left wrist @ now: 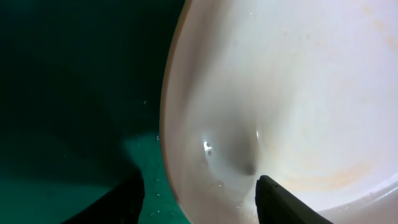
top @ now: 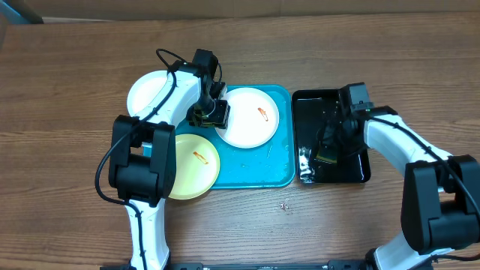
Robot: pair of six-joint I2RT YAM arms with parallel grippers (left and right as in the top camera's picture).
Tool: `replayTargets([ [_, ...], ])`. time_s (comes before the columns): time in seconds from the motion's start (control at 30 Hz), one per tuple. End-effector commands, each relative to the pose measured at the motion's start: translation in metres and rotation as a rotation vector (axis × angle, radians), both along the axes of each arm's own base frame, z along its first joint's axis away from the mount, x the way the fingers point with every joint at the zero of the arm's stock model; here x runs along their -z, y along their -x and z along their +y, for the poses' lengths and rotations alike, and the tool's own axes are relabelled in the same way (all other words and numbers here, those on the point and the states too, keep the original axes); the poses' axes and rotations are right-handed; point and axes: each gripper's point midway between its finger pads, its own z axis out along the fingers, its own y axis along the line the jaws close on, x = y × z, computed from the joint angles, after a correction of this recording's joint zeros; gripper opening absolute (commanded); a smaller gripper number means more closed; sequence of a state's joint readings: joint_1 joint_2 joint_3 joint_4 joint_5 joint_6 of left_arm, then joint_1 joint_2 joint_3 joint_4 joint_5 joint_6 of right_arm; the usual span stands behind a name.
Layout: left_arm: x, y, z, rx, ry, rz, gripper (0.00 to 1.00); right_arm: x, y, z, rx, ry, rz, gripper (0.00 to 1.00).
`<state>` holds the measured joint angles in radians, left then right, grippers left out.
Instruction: Clean dirty plates on tray and stack at the side
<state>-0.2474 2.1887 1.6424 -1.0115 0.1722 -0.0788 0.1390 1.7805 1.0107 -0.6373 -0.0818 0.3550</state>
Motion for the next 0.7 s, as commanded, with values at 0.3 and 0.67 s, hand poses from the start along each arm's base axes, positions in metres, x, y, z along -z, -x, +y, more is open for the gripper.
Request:
replayTargets([
  [0.3, 0.002, -0.004, -0.004, -0.01, 0.012, -0.012, 0.25, -0.027, -0.011, 0.01, -0.033, -0.045, -0.052, 0.04],
  [0.67, 0.002, -0.01, -0.006, -0.03, 0.018, -0.03, 0.04, -0.106, 0.001, -0.005, -0.094, 0.138, -0.05, 0.04],
])
